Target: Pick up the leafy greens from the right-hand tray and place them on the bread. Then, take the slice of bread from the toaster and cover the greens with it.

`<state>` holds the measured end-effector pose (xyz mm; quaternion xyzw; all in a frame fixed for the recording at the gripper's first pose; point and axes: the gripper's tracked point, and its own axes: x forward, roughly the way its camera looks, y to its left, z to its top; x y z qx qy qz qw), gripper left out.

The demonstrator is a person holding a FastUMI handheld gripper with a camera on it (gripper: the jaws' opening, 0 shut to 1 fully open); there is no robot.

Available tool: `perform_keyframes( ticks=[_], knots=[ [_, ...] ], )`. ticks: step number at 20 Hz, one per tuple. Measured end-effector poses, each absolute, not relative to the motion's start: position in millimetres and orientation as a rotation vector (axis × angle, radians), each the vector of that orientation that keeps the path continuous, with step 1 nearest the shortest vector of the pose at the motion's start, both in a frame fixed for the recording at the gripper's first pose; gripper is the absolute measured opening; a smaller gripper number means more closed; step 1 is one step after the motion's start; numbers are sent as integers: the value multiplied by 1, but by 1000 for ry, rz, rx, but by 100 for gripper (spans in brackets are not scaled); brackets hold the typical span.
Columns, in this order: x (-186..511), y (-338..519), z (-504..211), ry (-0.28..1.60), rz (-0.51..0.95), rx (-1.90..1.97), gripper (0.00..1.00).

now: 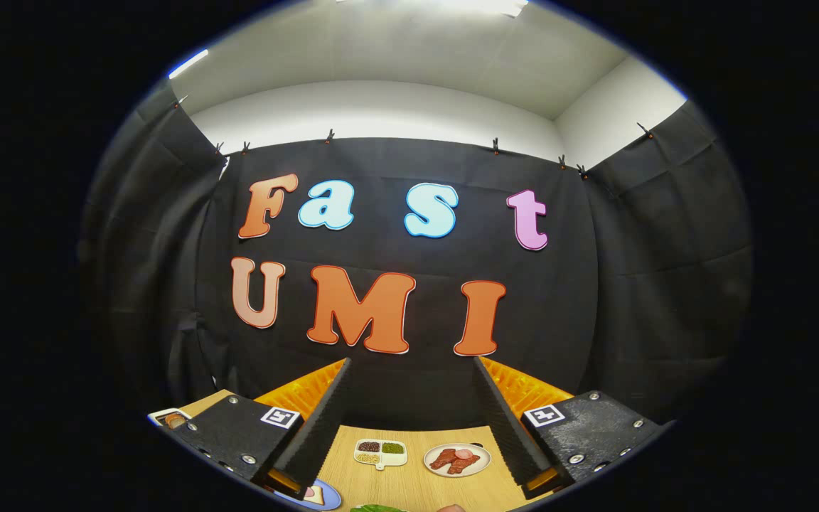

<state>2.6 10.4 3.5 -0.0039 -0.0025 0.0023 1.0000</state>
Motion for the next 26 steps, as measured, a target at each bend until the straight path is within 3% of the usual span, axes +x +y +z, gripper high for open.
perform_keyframes(
  ticks=[15, 22, 26],
  knots=[
    [-2, 9, -12, 35, 12, -15, 99],
    [4, 17, -73, 181, 45, -25, 99],
    [4, 21, -140, 359, 83, -33, 99]
  ],
)
